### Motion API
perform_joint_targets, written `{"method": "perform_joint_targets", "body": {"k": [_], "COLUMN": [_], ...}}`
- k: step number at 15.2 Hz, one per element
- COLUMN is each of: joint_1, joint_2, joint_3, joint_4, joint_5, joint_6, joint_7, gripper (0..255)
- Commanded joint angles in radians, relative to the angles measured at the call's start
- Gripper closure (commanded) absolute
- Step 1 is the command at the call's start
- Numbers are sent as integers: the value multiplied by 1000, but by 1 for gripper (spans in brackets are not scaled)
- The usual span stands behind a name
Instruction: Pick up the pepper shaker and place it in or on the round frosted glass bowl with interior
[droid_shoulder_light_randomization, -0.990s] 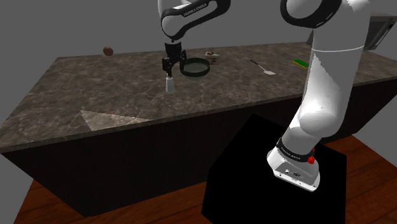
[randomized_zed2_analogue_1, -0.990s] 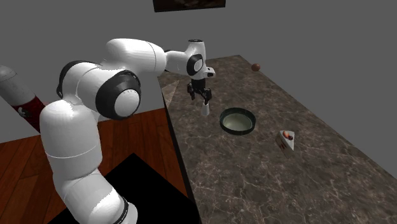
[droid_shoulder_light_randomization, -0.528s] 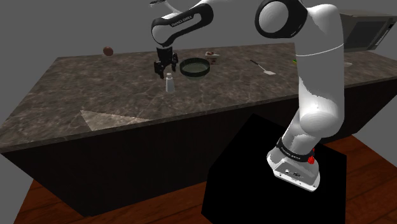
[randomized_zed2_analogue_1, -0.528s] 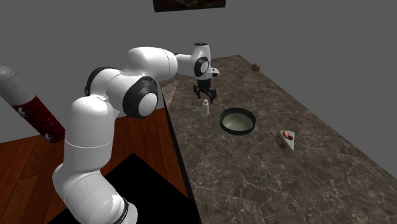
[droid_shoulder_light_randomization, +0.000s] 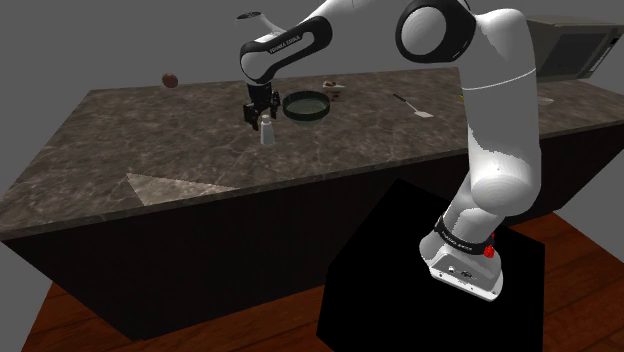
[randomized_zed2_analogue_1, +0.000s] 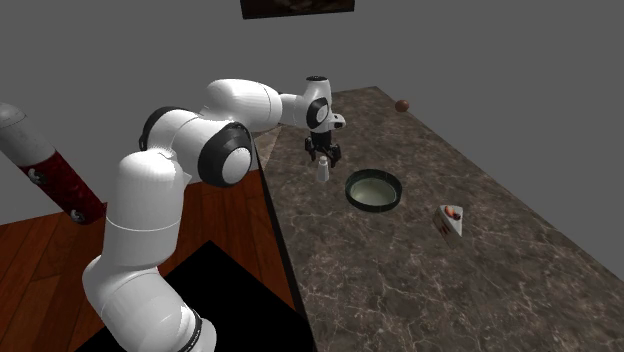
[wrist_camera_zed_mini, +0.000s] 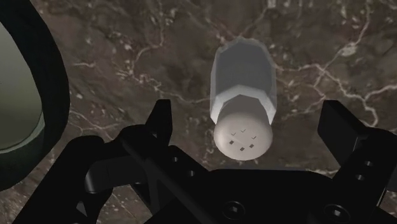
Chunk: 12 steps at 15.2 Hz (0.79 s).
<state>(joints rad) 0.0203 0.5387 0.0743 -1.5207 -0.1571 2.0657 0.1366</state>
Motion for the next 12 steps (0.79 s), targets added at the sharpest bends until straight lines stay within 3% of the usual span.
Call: {"method": "perform_joint_targets", "body": {"k": [1,4,5,12], "joint_1": [0,0,0,0], "joint_2": [0,0,0,0], "joint_3": [0,0,0,0], "joint_4": [-1,-1,-1,-1], "joint_5": [0,0,0,0], "joint_6": [1,1,1,1], "joint_7": [0,0,0,0], "gripper": [0,0,255,255]}}
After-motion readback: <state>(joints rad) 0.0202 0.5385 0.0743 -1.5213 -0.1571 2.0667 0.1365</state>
